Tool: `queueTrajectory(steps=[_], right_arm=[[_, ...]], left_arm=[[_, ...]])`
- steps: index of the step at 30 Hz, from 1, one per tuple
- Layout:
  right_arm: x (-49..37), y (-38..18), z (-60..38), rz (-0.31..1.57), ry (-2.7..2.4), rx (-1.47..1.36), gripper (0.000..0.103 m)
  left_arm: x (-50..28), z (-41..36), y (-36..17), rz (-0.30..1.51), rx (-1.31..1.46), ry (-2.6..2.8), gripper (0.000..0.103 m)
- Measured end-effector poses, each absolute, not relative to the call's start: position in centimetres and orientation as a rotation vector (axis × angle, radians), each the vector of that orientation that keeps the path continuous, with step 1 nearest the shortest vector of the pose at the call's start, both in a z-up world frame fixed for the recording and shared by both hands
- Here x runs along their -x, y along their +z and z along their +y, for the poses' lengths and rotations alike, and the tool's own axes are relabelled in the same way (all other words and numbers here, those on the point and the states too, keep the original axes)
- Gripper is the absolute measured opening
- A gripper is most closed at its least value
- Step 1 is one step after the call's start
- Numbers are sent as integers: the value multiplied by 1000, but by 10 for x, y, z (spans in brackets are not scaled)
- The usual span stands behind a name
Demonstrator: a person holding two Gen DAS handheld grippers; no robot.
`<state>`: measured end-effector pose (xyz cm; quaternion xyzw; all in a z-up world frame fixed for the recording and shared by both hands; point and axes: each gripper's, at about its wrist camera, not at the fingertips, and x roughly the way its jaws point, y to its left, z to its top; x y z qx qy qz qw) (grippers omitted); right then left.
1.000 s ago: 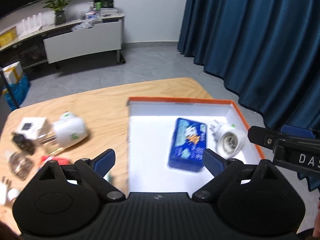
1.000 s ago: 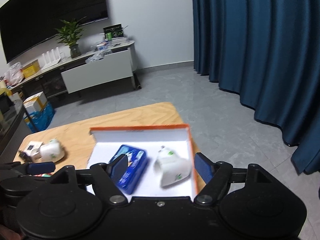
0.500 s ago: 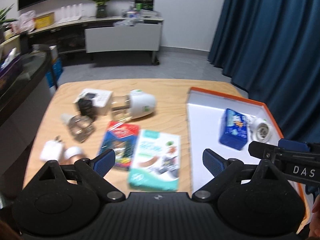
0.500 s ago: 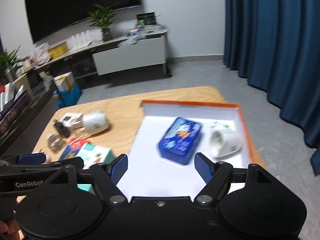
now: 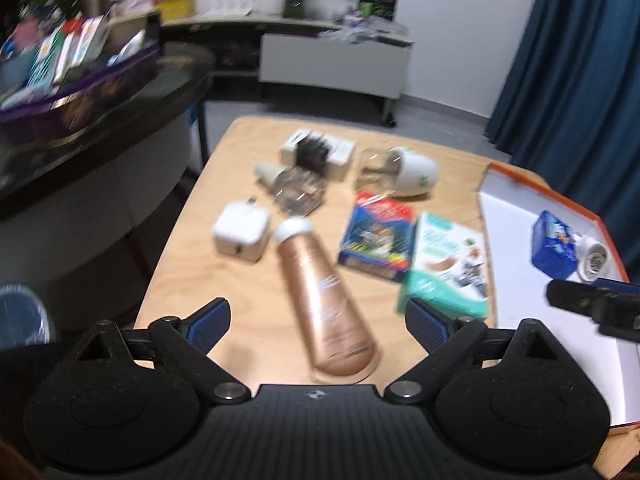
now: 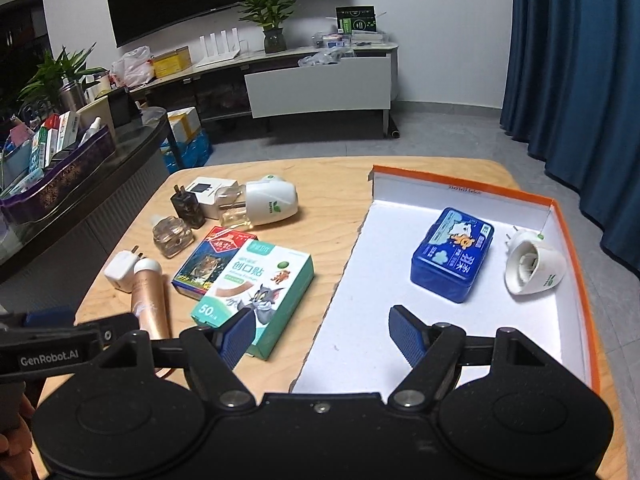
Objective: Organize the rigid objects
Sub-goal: 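Withdraw both tools back toward the remaining items on the table, then grasp the white USB charger with the left gripper while the right grasps the bandage box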
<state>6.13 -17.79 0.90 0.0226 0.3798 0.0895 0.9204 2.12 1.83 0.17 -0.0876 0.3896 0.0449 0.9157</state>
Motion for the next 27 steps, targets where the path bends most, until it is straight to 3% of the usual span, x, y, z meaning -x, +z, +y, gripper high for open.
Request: queueTrajectory(steps=[9,15,27], right_arm=[[-61,5,-180,787,184,-50,87],[-62,5,-184,787,174,-58,87],[-67,3,-167,799,185,-18,87]], left_arm=[[-32,20,-13,792,157,115,97],[-50,60,-12,750,139,199,96],[-84,89,-33,777,48,81,83]])
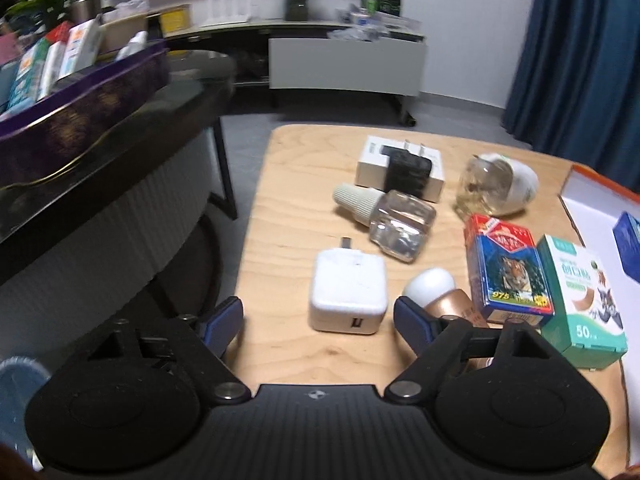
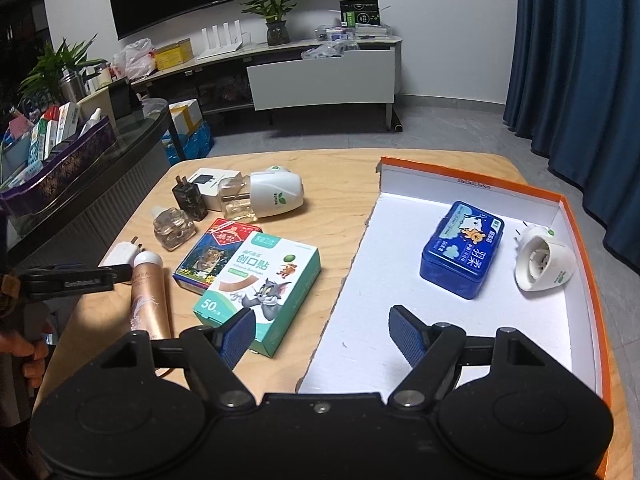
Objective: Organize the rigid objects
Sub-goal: 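Grasp the white USB charger with the left gripper while the right grasps the bandage box, then carry the white charger and green bandage box over the open white box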
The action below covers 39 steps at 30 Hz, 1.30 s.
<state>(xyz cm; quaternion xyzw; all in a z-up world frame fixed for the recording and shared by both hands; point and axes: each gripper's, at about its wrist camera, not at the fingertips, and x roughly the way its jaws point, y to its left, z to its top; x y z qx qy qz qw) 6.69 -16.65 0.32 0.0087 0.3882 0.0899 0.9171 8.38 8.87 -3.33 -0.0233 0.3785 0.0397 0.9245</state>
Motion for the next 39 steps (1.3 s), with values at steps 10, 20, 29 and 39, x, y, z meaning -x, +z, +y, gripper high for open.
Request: queueTrajectory(steps=[10,20,29,39], right_arm=[[-83,-2,-146,852,208,-60,87],[-126,-26,-101,967,166,-135,89],[-148,-50,-97,1025,91,-66,93],[-124,-19,-121,876,123,-47,84]], left_arm=[[-93,86,-37,753,68,33,42],[-61,87,-20,699,138,47,42],[-49,75,-9,664,166,-6,42],[-41,37,-2,655,179,-115,42]])
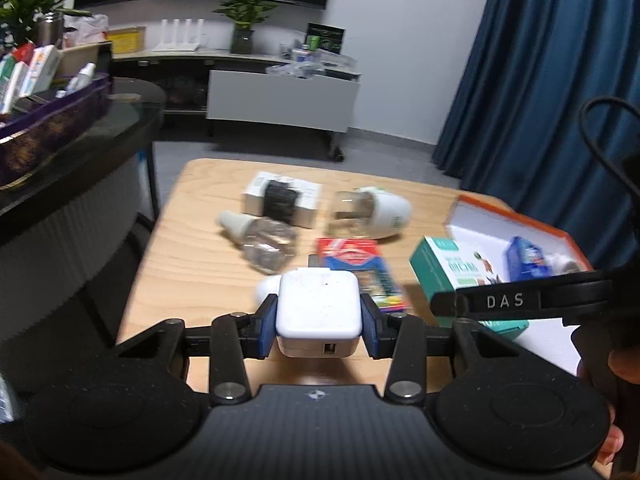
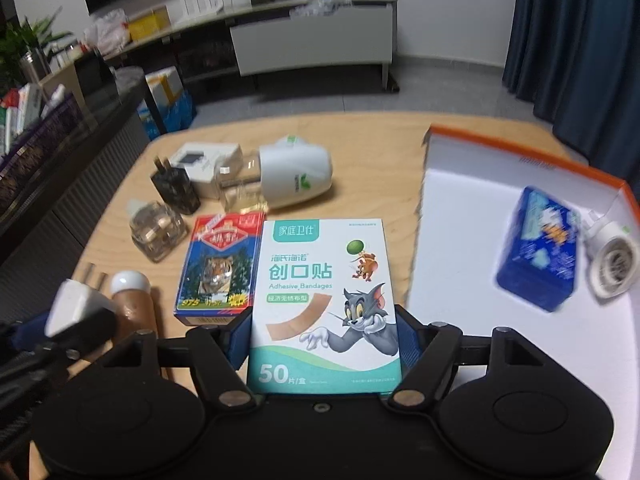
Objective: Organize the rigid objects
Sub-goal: 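Carry the white charger and green bandage box over the open white box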
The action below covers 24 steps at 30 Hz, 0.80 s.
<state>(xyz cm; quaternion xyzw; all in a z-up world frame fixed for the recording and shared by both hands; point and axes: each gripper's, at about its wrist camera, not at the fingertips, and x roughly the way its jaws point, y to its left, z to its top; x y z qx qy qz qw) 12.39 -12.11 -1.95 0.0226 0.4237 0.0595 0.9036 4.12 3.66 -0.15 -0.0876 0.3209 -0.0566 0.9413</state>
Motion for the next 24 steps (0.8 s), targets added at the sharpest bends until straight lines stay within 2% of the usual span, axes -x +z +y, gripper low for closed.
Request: queueTrajectory(steps=[13,24], right_arm=[[-56,38,-242,681,-102,-136,83],[-10,34,-302,636,-259,-153,83]], left_arm=[[-44,-54,15,673,186,-306,42],[-63,-150,38,643,86,-460,42]])
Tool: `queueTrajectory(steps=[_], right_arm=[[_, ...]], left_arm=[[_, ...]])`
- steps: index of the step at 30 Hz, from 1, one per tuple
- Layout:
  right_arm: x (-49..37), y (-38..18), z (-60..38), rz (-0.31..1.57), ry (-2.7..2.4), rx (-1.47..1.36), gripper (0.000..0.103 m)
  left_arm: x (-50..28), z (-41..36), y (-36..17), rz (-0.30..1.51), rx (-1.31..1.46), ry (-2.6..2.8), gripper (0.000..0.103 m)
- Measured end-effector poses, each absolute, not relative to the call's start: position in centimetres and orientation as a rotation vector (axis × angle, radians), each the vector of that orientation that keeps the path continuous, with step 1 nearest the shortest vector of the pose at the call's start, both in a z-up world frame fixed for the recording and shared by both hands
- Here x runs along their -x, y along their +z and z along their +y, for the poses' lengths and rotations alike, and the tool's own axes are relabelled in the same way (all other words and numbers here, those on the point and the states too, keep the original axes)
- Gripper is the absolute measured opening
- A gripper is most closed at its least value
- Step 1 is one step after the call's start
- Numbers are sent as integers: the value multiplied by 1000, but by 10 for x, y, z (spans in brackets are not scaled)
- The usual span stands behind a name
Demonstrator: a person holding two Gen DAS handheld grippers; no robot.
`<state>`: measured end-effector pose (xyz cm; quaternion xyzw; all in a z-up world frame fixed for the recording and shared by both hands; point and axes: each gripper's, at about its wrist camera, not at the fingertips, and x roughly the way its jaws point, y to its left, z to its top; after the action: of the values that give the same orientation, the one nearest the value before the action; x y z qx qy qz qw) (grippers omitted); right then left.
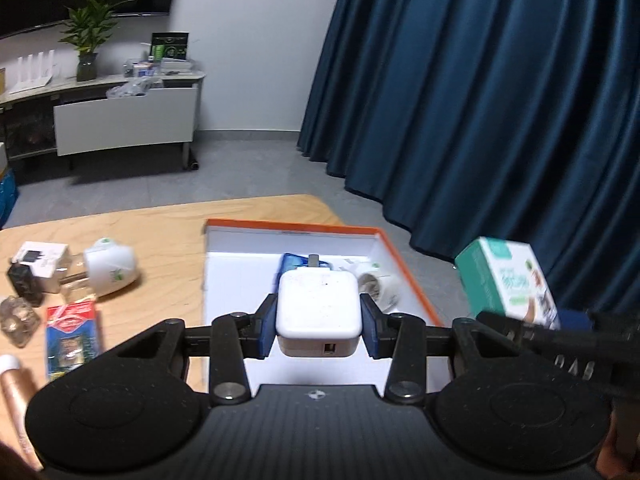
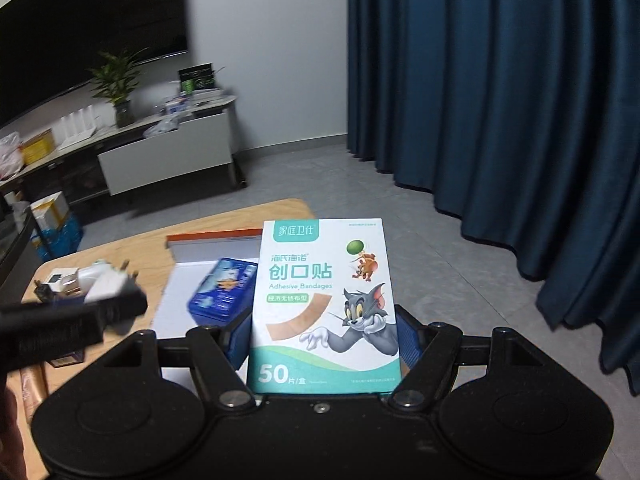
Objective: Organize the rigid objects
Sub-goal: 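Carry the white charger and green bandage box over the open white box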
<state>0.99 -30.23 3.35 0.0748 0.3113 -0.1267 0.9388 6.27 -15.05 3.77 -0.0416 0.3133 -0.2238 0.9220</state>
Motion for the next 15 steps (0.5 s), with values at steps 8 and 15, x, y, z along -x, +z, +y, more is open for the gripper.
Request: queueTrajectory(steps=[8,15], right_arm=[[-16,14,-299,664,-183,-178,83],[-19,13,-295,671,-150,-172,83]], left_arm=[[-58,-150,19,697,65,-396,42],[-62,-146,23,705,76,-365,42]])
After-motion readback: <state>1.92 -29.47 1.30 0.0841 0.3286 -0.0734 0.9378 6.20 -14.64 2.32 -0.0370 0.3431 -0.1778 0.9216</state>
